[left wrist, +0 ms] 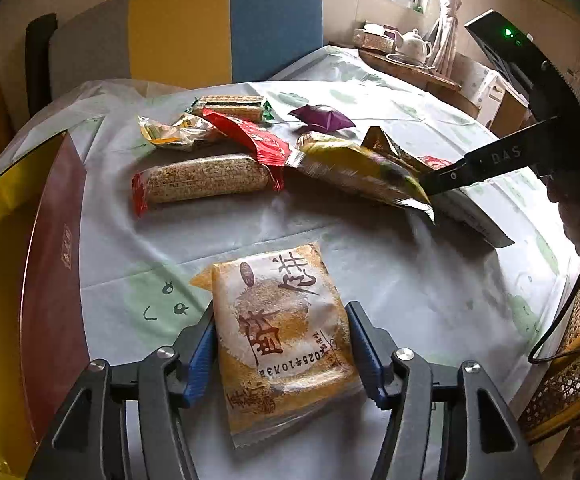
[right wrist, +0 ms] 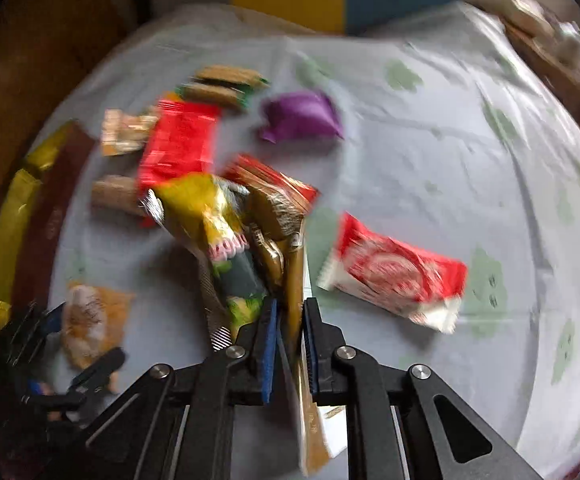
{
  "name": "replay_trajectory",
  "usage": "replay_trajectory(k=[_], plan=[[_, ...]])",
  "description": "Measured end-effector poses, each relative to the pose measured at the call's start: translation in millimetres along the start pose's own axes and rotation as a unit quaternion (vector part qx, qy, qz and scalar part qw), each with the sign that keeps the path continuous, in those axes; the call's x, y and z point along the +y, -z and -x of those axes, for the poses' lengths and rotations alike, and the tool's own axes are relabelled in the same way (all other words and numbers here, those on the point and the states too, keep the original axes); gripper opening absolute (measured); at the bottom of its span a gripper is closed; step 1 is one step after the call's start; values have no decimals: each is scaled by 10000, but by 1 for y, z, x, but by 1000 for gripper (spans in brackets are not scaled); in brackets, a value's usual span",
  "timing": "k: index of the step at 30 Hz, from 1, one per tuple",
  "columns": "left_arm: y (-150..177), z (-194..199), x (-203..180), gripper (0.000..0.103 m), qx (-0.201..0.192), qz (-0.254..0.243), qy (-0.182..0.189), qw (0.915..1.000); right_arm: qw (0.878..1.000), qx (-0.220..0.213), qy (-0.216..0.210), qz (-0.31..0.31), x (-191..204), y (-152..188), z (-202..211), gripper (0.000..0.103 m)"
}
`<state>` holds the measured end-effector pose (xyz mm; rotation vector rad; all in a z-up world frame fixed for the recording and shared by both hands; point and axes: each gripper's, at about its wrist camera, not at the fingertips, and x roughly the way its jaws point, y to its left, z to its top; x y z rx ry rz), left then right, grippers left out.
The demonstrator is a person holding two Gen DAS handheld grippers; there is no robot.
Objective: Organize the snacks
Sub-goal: 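Lift the beige bread bag with the left tool while the right tool grasps the gold-brown stick wrapper, then carry the bread bag into the gold tray and open the left tool while the right tool holds the stick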
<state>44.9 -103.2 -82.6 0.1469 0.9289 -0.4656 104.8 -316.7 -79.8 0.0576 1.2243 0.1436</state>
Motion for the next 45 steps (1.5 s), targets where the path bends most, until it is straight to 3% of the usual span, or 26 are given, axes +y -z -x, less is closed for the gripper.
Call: replay_trajectory(k=[8, 14, 20, 26, 28, 35, 45], plan=[[-7, 12, 3, 60, -14, 73, 126, 9999, 10000, 34, -1, -16, -4, -4, -8, 15], [-20, 54, 20, 60, -475, 324, 203, 9981, 9999, 146, 33, 30, -2, -2, -15, 24], [-30, 95, 78, 60, -783, 1112, 41, 9907, 9987, 240, 372, 262, 7, 3, -27, 26], [-21, 114, 158, 60, -672, 2021, -594, 9752, 9986, 242, 389, 277, 12, 4, -30, 26], [-17, 109, 181, 60, -473, 2180, -861, 9710, 9986, 255, 377, 267, 11, 3, -26, 27], [-31, 66, 218, 60, -23, 2538, -767, 9642, 9989, 260, 322, 230, 8, 0, -22, 35], [-82, -8, 220, 61, 259, 2236, -717, 9717, 9979, 214, 457, 403, 12, 3, -24, 34]])
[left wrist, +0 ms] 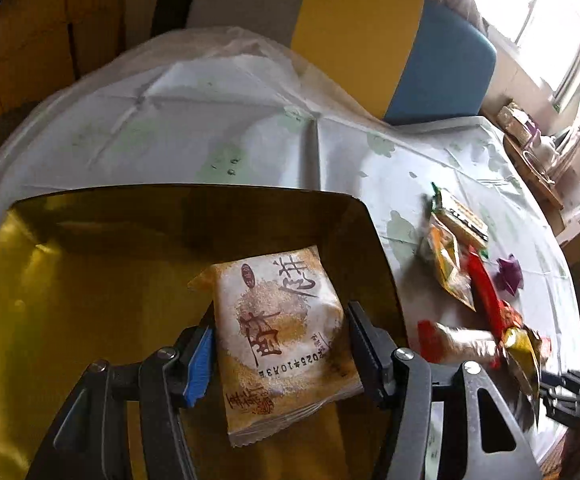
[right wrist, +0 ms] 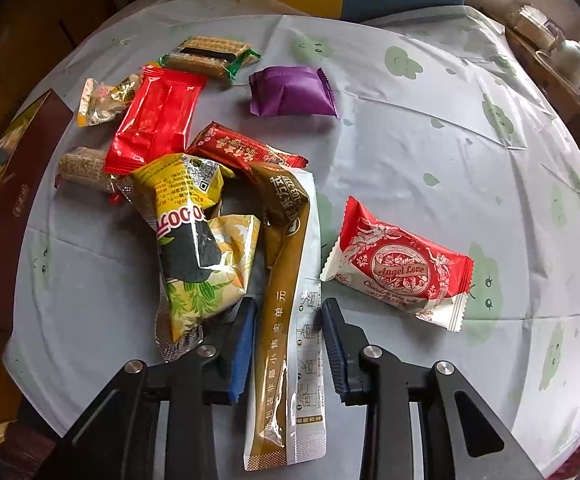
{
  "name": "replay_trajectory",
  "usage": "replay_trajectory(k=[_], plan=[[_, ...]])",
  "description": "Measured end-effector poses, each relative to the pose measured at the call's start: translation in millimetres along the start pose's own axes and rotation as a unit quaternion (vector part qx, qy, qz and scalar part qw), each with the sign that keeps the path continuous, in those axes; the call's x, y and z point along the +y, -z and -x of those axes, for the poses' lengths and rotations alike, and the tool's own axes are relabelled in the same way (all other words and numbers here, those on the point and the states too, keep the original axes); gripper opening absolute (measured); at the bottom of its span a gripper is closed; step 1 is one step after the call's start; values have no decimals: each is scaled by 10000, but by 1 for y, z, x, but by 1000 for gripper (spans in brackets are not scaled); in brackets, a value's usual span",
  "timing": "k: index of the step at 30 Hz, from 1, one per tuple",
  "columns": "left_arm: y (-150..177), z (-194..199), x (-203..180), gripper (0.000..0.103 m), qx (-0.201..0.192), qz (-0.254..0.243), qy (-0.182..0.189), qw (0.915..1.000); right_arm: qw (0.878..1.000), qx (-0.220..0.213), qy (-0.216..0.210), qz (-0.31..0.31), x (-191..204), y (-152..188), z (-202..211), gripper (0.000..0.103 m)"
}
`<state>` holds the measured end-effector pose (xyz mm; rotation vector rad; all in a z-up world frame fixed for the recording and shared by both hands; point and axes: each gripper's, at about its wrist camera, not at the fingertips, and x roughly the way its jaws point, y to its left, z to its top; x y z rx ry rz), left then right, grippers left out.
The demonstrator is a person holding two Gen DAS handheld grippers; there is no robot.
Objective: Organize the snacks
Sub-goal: 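Carry the bread bag into the gold tray and open the left tool while the right tool holds the stick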
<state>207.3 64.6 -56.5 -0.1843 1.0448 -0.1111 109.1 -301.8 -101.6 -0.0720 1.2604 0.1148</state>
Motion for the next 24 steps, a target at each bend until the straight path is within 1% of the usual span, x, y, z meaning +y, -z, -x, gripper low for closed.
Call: replay_trajectory(k=[2, 4, 5, 6, 8, 11, 15, 17, 20, 24], plan=[[-3, -7, 1, 61, 25, 20, -8, 10000, 10000, 2, -7, -10, 1, 0, 0, 34], [-5, -7, 5, 67, 10, 155, -44, 9999, 10000, 0, -9, -10, 1, 1, 0, 34], [-5, -5, 7, 72, -18, 195, -14, 9998, 10000, -1, -3, -1, 1, 1, 0, 34], [-5, 0, 8, 73, -50, 220, -48, 9997, 10000, 0, 4, 7, 1, 1, 0, 34], [0, 13, 9, 73, -151, 167, -290, 9993, 10000, 2, 5, 13, 1, 0, 0, 34], [14, 37, 12, 72, -341, 187, -460, 9982, 10000, -6, 22, 28, 1, -1, 0, 34], [44, 68, 12, 72, -587, 96, -623, 9963, 10000, -31, -27, -18, -1, -1, 2, 33], [56, 78, 11, 72, -655, 73, -633, 9958, 10000, -62, -48, -33, -3, -2, 4, 26], [74, 89, 11, 72, -674, 106, -582, 9960, 9995, -223, -154, -151, -7, -2, 13, 18], [93, 102, 11, 72, -724, 140, -564, 9957, 9993, -238, -222, -208, -12, -3, 16, 16]])
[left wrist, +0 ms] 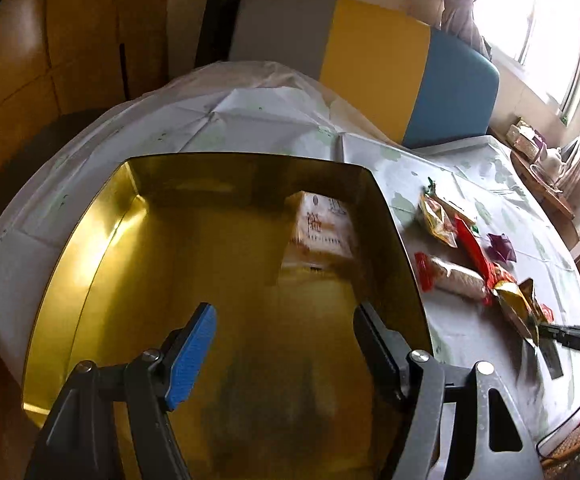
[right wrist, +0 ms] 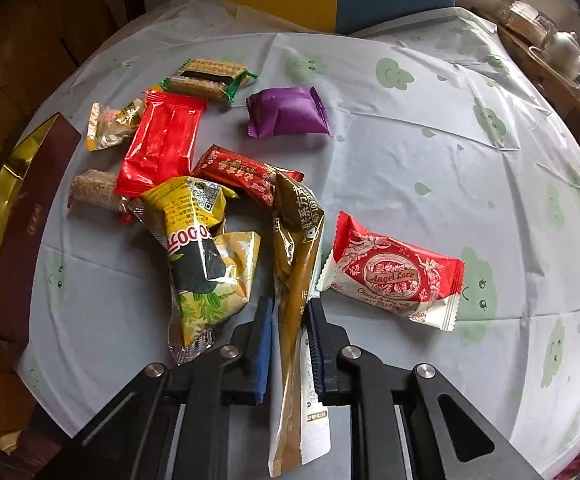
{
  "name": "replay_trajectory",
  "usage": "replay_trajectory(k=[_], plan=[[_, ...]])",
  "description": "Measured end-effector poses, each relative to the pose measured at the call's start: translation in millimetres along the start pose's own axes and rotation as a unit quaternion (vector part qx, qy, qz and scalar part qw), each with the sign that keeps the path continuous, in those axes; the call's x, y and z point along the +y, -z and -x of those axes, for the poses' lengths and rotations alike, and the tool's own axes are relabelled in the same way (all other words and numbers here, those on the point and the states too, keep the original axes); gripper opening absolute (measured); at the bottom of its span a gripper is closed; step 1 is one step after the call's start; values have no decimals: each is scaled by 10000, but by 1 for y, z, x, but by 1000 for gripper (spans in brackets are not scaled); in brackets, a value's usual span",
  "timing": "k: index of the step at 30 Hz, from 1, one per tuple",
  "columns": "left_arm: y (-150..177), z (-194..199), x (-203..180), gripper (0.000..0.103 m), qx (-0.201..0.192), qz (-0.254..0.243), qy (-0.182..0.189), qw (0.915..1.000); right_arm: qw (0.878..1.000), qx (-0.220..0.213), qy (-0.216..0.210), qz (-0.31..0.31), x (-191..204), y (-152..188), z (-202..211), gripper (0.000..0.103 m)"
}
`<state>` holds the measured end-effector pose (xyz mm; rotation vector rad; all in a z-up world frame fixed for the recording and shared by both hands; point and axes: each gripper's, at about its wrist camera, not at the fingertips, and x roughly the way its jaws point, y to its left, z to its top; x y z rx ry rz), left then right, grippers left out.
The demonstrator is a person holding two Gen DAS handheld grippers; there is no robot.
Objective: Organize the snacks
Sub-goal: 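Carry the bread bag into the gold tray and open the left tool while the right tool holds the stick, then lower the gold-brown stick wrapper into the gold tray and open the right tool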
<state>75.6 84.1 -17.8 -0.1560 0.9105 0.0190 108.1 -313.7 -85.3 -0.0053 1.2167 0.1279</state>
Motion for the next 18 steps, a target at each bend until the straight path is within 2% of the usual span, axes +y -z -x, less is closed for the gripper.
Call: replay_trajectory(k=[5, 9, 14, 18], plan=[[10, 17, 3, 72, -179, -1, -66, 9998, 9990, -179, -319, -246, -8, -1, 12, 14], [12, 26, 11, 72, -287, 65, -104, 9995, 9989, -182, -172, -389, -14, -1, 14, 12], [14, 30, 18, 72, -373, 102, -212, 9990, 9921, -555, -609, -944, -29, 2, 38, 11], [16, 30, 23, 72, -389, 223, -259, 9987, 9880, -770, -922, -971, -12, 2, 55, 11]])
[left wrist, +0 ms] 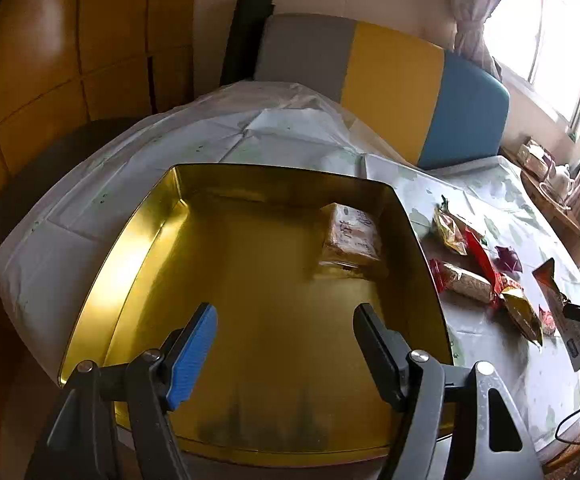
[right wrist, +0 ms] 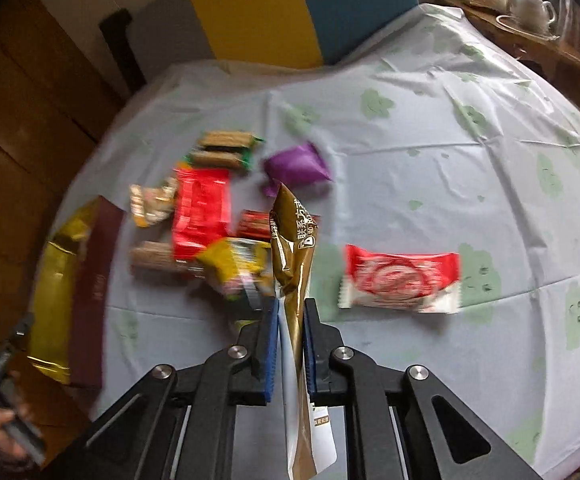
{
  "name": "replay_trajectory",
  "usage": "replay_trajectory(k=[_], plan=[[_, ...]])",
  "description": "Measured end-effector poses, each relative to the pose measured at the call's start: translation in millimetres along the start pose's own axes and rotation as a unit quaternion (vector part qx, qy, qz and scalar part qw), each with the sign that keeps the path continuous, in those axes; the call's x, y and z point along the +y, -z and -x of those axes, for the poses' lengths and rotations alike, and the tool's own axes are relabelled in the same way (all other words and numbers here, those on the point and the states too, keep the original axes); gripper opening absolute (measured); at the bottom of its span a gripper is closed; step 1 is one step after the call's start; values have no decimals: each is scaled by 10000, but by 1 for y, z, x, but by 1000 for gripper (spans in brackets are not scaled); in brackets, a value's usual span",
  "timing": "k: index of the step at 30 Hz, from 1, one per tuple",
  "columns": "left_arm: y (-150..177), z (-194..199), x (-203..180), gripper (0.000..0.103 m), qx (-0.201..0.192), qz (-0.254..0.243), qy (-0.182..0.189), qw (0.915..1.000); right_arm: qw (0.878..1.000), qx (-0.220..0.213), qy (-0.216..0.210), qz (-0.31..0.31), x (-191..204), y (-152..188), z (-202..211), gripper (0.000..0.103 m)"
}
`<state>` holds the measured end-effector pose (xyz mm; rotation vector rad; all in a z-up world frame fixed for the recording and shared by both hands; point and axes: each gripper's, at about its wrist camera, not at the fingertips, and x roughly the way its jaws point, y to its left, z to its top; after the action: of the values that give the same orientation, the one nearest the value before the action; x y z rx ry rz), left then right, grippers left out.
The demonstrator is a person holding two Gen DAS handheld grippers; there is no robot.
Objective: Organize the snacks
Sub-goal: 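Lower the gold-brown stick wrapper into the gold tray and open the right tool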
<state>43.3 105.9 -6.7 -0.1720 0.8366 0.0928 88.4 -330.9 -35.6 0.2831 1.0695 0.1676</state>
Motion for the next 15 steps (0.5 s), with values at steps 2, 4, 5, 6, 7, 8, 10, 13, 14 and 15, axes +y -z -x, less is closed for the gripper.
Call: replay_trajectory(k=[2, 4, 5, 6, 7, 8, 10, 13, 14, 15], plan=[[0, 1, 3, 72, -27, 49, -20, 10000, 9997, -10, -257, 15, 18, 1, 3, 11], [0, 2, 7, 72, -57, 96, -53, 9999, 9983, 29, -567, 110, 44, 3, 3, 11], [0, 3, 10, 72, -73, 122, -78, 9999, 9974, 54, -700, 184, 56, 3, 1, 11], [0, 4, 11, 72, -75, 142, -95, 9998, 9956, 80, -881, 308, 77, 4, -1, 11], [0, 4, 14, 72, -87, 176, -100, 9998, 9937, 97, -1045, 380, 93, 5, -1, 11], [1, 6, 16, 72, -108, 193, -106, 9997, 9916, 122, -1214, 430, 108, 5, -4, 11], [2, 8, 20, 72, -145, 193, -162, 9996, 9873, 173, -1504, 475, 137, 4, -8, 11], [3, 10, 27, 72, -162, 236, -217, 9994, 9780, 244, -2027, 428, 182, 2, -18, 11], [4, 10, 30, 72, -143, 276, -222, 9993, 9756, 263, -2144, 389, 194, 0, -22, 11], [4, 10, 32, 72, -136, 305, -230, 9992, 9732, 273, -2257, 335, 207, -1, -27, 11]])
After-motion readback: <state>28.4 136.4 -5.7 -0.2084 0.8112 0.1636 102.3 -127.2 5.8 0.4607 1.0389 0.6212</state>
